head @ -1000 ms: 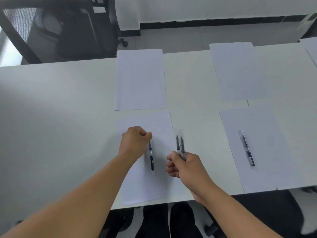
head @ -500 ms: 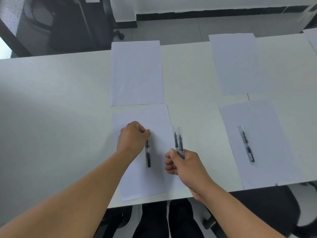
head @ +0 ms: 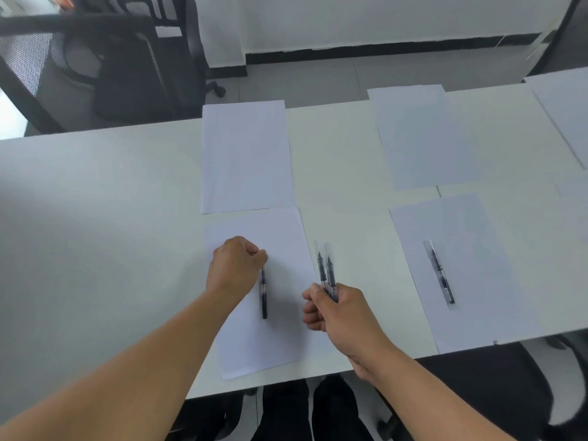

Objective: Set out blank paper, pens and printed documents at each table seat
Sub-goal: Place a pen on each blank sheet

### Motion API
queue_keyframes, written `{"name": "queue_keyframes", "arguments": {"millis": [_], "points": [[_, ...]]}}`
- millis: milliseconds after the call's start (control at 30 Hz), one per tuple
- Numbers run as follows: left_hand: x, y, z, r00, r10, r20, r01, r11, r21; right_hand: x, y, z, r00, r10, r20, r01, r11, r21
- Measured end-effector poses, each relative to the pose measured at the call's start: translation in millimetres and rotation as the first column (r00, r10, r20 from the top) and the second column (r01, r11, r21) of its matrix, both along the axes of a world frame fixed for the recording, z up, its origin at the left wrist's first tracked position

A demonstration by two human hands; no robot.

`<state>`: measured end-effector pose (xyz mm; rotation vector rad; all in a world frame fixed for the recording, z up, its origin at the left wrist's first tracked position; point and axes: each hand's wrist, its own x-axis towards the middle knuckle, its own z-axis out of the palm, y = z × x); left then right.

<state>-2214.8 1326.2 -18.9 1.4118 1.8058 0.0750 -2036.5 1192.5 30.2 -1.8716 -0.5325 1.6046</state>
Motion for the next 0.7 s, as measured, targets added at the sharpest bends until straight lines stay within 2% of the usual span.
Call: {"name": "queue_keyframes", "arguments": {"millis": [200, 333, 500, 700], "points": [[12.2, -10.1, 44.2, 1.000, 0.016, 0.024, -0.016, 0.999, 0.031, 14.8, 0.6, 36.3, 1.000, 0.019, 0.011, -0.019, 0.999, 0.041], [41.1, -11.6, 94.0, 0.998, -0.013, 0.060, 0.008, 0.996, 0.083, 40.8, 4.5, 71.1, 0.996, 0.006, 0.087, -0.014, 0.996, 0.088], [95.4, -8.9, 177.4, 0.988, -0.096, 0.119, 0.065, 0.968, 0.244, 87.5, 4.4, 124.8, 0.987, -0.126, 0.095, 0.103, 0.972, 0.213], [156.8, -33.2, 250.2, 0.963, -0.217, 0.162, 0.140, 0.911, 0.388, 130.7, -12.9, 181.2, 0.969, -0.231, 0.086, 0.191, 0.925, 0.329]]}}
